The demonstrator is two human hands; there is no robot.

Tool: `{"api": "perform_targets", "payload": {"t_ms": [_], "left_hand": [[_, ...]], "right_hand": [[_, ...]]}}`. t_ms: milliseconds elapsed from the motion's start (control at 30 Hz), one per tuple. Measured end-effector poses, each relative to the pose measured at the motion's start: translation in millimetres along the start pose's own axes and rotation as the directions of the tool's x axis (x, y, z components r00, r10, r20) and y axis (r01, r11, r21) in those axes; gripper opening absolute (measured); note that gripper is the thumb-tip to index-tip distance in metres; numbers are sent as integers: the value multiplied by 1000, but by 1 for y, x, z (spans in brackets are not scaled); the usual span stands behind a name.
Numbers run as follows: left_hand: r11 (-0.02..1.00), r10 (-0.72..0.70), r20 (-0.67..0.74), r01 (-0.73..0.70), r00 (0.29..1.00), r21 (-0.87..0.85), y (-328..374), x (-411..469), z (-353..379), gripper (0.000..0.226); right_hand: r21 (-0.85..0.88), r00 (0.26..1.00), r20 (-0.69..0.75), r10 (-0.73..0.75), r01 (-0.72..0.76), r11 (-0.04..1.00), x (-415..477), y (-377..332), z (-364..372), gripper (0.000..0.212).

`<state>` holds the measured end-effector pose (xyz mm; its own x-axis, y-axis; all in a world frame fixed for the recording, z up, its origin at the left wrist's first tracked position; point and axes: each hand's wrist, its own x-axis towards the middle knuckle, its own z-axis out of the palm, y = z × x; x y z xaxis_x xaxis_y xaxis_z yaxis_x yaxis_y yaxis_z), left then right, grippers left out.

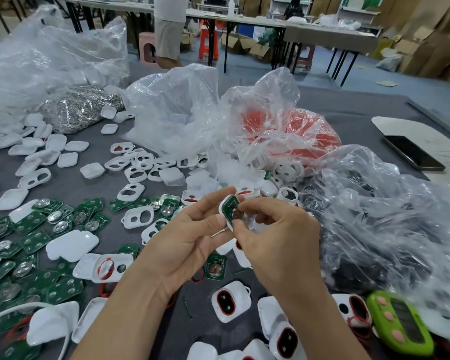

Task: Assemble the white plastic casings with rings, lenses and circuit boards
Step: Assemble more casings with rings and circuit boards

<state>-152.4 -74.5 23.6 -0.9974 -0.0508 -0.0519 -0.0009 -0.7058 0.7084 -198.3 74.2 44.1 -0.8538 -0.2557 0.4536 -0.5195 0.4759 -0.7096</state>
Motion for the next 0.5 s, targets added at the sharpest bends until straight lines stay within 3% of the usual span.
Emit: {"api": "perform_targets", "payload": {"t_ms": [500], "left_hand": [[1000,-8,-17,8,1000,19,-1,1,-2,44]], "right_hand": [[-90,998,55,16,-11,996,0,0,1,21]]}}
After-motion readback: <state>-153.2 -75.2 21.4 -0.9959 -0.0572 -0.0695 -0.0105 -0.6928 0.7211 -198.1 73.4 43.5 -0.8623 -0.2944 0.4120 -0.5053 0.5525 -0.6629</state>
